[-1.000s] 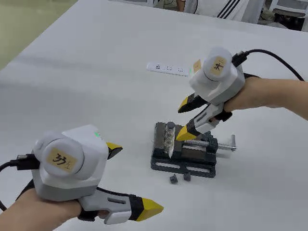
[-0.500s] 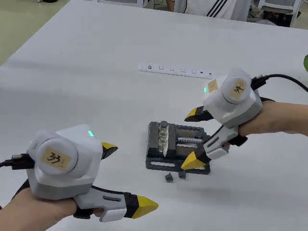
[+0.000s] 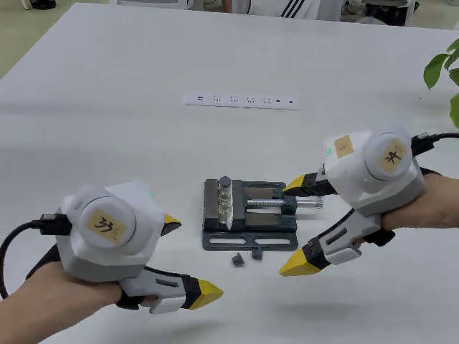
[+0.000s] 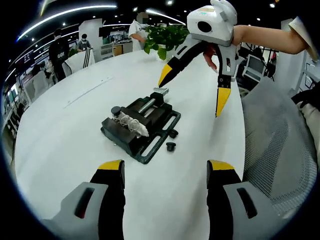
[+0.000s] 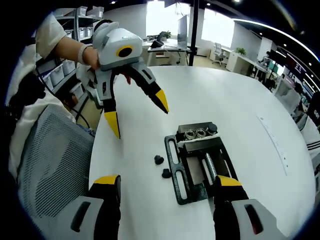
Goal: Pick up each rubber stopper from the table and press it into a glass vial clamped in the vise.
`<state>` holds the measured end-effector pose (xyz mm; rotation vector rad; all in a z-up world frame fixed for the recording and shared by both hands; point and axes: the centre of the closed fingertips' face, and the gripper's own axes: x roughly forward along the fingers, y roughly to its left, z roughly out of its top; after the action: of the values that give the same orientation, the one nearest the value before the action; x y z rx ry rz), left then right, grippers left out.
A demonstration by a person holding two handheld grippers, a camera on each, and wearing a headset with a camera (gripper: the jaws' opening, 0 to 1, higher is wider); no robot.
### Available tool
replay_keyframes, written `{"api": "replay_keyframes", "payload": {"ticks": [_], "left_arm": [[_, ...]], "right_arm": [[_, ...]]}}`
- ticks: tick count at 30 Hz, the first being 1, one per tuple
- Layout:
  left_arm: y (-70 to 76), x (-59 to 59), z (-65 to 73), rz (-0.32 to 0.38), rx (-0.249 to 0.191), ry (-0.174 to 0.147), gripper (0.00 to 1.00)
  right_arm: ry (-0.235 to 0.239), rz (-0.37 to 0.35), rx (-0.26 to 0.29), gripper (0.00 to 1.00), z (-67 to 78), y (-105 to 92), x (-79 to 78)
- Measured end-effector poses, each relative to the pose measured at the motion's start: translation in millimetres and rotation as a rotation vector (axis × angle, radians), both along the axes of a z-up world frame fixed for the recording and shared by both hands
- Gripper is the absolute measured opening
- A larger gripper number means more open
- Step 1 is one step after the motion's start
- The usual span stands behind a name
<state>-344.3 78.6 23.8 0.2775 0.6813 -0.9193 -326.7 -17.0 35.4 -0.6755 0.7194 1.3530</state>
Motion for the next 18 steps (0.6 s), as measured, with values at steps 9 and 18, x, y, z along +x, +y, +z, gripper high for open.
{"api": "replay_keyframes", "payload": {"ticks": [9,18], "left_arm": [[-20.6,12.8,-24.6,-0.094,0.116,0.066,0.40],[-30.0,18.1,-41.4,-0.156,0.189,0.099,0.27]], "right_arm": [[0.006,-0.081,0.050,0.74,2.1,-23.7,-17.4],[0.019,-0.158,0.070,0.73,1.8,-44.4,-25.5]]}}
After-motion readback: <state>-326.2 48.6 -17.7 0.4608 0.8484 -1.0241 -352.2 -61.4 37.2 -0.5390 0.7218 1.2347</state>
